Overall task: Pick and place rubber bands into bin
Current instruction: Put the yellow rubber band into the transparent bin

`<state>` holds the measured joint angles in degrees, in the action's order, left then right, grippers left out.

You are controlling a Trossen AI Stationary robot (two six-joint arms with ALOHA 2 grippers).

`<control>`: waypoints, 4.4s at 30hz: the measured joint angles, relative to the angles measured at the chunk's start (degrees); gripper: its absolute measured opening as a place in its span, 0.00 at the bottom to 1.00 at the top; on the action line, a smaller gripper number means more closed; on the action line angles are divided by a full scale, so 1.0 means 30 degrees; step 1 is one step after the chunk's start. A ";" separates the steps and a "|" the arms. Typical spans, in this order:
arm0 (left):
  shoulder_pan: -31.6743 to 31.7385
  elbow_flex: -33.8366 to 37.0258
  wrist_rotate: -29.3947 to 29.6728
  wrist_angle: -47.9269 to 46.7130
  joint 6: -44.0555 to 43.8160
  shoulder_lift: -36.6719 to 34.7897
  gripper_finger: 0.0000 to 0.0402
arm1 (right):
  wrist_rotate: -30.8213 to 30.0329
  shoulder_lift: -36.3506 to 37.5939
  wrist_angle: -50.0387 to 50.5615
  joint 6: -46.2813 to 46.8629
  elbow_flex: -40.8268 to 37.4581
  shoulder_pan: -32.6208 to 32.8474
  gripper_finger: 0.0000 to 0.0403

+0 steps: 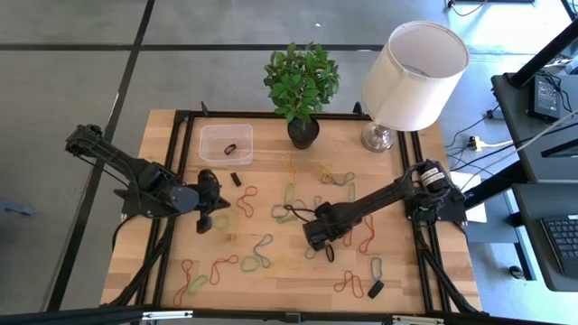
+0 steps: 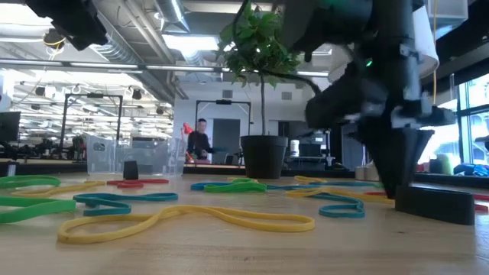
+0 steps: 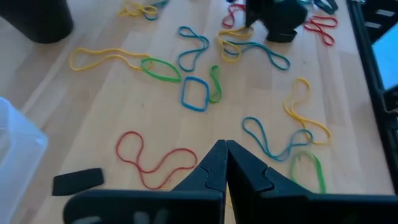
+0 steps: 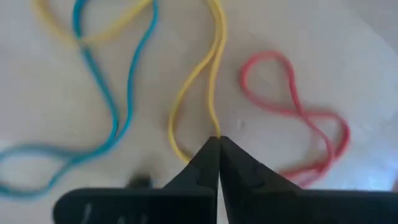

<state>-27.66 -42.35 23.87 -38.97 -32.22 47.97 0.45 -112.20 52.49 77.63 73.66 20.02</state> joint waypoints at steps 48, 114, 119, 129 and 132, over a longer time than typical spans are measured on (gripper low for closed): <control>0.7049 -0.6273 -0.0737 1.6299 0.7324 1.2429 0.49 | -0.5553 0.9286 -0.6644 -2.3457 0.2945 -0.4600 0.00; 2.1289 -0.3922 -0.4511 -0.0684 0.9788 0.6734 0.01 | -0.7144 0.9279 -0.4094 -1.5850 0.2945 -0.4636 0.30; 2.2578 -0.2845 -0.5850 0.0214 0.9275 0.8340 0.01 | -0.7147 0.9279 -0.4094 -1.4487 0.2945 -0.4636 0.30; 2.3515 -0.2834 -0.6864 0.0113 0.8147 1.2401 0.07 | -0.7148 0.9279 -0.3528 -1.2827 0.2945 -0.4578 0.30; 2.3649 -0.2834 -0.7516 0.0069 0.8191 1.3045 0.15 | -0.7294 0.9279 -0.3015 -1.2055 0.2945 -0.4578 0.30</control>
<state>43.29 -50.85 1.32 -38.77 -7.65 87.10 -21.43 -84.36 43.44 41.47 82.50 6.28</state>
